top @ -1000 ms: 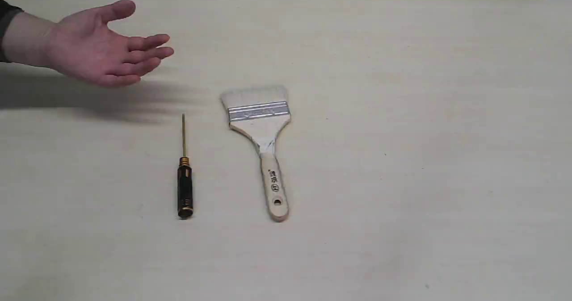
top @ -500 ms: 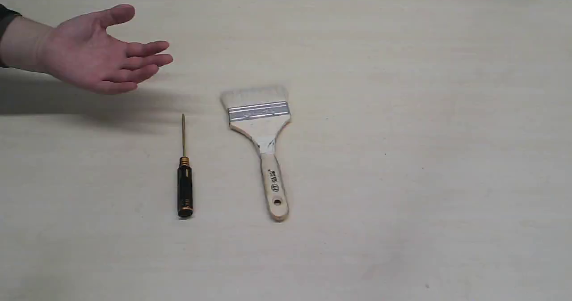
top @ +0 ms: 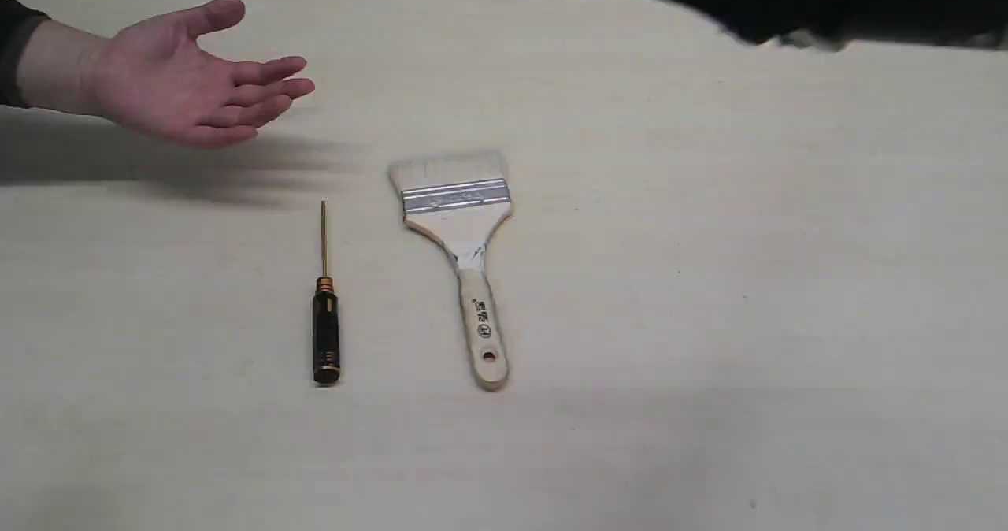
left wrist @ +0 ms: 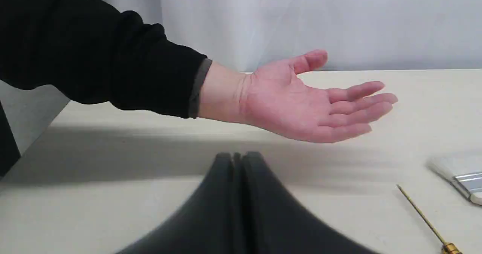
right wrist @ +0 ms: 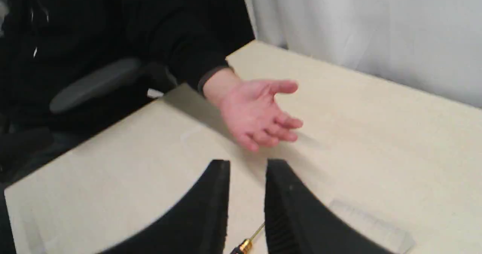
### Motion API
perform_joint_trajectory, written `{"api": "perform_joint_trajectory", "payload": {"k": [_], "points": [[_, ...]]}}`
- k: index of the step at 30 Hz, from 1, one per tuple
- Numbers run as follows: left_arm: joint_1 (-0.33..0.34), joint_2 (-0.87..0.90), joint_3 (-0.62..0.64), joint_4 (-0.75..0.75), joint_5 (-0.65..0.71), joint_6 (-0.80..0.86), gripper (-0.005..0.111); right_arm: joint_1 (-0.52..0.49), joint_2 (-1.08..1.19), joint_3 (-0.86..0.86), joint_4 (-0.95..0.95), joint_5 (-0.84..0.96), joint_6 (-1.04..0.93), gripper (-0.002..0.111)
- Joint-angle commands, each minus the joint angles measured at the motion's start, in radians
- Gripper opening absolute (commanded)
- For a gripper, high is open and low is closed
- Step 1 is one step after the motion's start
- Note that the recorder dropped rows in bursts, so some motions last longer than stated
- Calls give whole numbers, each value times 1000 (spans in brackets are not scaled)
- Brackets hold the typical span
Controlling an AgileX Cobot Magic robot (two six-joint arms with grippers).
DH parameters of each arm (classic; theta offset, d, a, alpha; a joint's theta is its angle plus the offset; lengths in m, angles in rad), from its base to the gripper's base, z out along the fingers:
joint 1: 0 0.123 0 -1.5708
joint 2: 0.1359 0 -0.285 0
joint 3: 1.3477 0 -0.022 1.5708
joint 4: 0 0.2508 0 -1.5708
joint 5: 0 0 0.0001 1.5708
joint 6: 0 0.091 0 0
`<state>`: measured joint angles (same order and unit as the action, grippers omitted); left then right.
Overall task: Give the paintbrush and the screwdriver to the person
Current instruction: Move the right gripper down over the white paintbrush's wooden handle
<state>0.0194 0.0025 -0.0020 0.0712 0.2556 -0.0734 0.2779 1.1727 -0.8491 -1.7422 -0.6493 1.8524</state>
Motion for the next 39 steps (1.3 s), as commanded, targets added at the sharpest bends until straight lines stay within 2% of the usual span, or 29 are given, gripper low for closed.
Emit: {"api": "perform_joint_trajectory", "payload": {"k": [1,6,11,14,20,22,28,39], "points": [[-8,-2,2,-4,-6,-2,0,179,129,-2,-2,252,-40,20],[-8,-2,2,-4,-6,-2,0,376,318,-2,-2,572,-27,20],[-8,-2,2,-4,-6,-2,0,447,452,-27,-2,620,12,20],[-8,-2,2,-2,-8,-2,0,447,502,-62,-2,582,29,22],[-8,-2,2,0,-6,-2,0,447,516,-103,-2,594,51,48],[-8,-2,2,0,-6,-2,0,447,511,-107,-2,594,51,52],[-8,-2,2,0,-6,-2,0,447,511,-128,-2,595,36,52],[-8,-2,2,0,-6,-2,0,447,511,-267,-2,595,69,52]]}}
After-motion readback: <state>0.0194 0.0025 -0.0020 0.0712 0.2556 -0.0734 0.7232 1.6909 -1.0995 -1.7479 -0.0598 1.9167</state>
